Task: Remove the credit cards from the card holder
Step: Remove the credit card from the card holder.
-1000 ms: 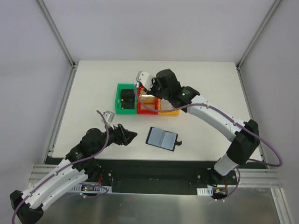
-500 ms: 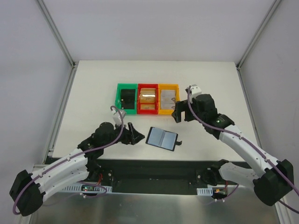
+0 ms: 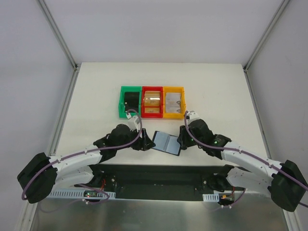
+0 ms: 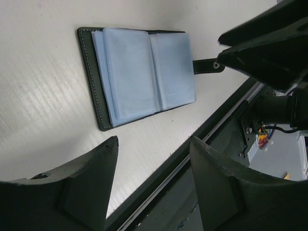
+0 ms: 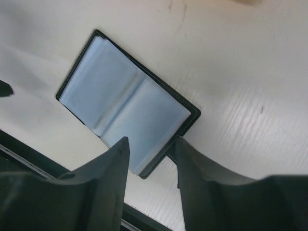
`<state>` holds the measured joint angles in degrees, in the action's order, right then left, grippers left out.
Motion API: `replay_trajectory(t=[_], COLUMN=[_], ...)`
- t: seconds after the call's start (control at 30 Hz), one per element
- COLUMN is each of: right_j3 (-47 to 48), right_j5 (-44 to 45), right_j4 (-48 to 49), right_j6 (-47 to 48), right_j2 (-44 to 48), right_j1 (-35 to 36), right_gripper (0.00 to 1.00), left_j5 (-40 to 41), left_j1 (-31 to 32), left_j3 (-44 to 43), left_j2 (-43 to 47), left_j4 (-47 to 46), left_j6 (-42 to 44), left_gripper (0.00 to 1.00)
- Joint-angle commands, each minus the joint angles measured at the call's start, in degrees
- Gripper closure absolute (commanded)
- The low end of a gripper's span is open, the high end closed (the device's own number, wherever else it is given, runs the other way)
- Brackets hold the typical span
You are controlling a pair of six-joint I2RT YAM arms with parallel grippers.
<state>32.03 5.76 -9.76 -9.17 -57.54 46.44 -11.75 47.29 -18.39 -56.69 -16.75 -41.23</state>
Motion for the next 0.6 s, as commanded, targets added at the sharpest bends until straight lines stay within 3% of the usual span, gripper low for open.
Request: replay_trajectory(t=[0.0, 0.07, 0.17, 0.57], right_j3=[-4.87, -5.49, -6.19, -9.44], right_j5=[-1.1, -1.71, -2.33, -4.09], right_j4=[5.27, 6.06, 7.12, 9.5], right_j6=[-5.68, -6.12, -6.39, -6.39], right_j2=[1.03, 0.24, -0.29, -4.86], right_j1=[0.41, 0.41, 0.59, 0.5], right_gripper=[0.67, 0.76, 0.81, 0.8], left_j5=[-0.29, -0.73, -1.17, -1.26], left_j1=[0.26, 0.26, 0.35, 0.26], left_j3=[-4.1, -5.51, -7.61, -11.66], left_j2=[-2.55, -4.48, -7.82, -20.12], left_j4=[-4.52, -4.6, -4.95, -6.98], left_j6=[-0.17, 0.36, 0.54, -0.6], left_gripper=[0.41, 0.42, 0.44, 0.48])
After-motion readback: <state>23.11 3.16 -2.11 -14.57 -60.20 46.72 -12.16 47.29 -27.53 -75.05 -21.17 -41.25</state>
